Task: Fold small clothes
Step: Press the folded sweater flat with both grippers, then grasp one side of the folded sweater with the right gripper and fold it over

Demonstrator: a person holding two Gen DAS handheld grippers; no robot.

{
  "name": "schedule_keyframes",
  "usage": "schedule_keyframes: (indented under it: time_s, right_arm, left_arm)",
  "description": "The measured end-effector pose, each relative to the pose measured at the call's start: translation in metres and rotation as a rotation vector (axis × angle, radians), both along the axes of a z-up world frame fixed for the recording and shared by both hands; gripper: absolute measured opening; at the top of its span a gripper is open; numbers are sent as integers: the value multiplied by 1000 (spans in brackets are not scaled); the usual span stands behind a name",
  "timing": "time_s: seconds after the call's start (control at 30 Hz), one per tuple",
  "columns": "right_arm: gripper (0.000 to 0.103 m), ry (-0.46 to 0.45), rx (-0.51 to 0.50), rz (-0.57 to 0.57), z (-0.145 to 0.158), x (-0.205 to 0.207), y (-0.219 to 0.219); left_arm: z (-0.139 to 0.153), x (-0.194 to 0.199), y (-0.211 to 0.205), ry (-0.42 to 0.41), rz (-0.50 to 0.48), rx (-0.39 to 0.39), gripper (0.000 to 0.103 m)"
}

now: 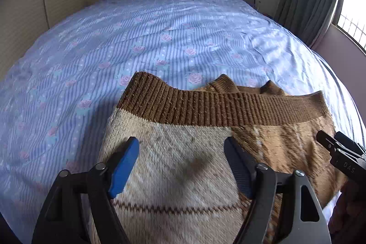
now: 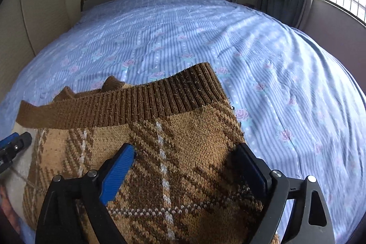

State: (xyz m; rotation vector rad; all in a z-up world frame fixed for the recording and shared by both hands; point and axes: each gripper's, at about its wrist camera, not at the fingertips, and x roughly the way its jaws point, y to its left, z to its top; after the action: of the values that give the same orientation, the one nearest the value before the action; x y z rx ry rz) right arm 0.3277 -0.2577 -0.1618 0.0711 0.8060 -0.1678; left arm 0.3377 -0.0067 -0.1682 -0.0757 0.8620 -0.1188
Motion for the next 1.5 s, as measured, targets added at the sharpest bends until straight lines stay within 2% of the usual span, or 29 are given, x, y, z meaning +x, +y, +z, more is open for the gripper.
schedule_keyframes:
  time_s: [0.13,0.3,0.53,0.73,1.07,1.17,1.27,1.5]
  right_arm:
    - [90,-38,33,-15,25,-23,-3]
    - [90,-73,57,-16,53,-74,-3]
    - [90,-107,156,-38,63,-134,-12]
    - [90,-123,345,-82,39,-157,-25]
    - [90,-91,602,-167,-12,-150,-46]
    - [89,-79,646,-196,-25,-142,-53]
    - [84,-67,677,-222,-34,-133,-57]
    - [80,-47,711,-230,-48,-112,-57]
  left_arm:
    - [21,-21,4,-7,9,-6,80]
    - [49,-58,10,-23,23,2,83]
    - [70,-113,15,-27,33,0,87]
    - [68,-140,12,-31,54,6,89]
    - [51,-153,6,-1,79,30,89]
    - [49,-150,5,4,90,32,89]
    - [46,-144,5,7,98,34,89]
    - [37,-134,2,29,102,34,89]
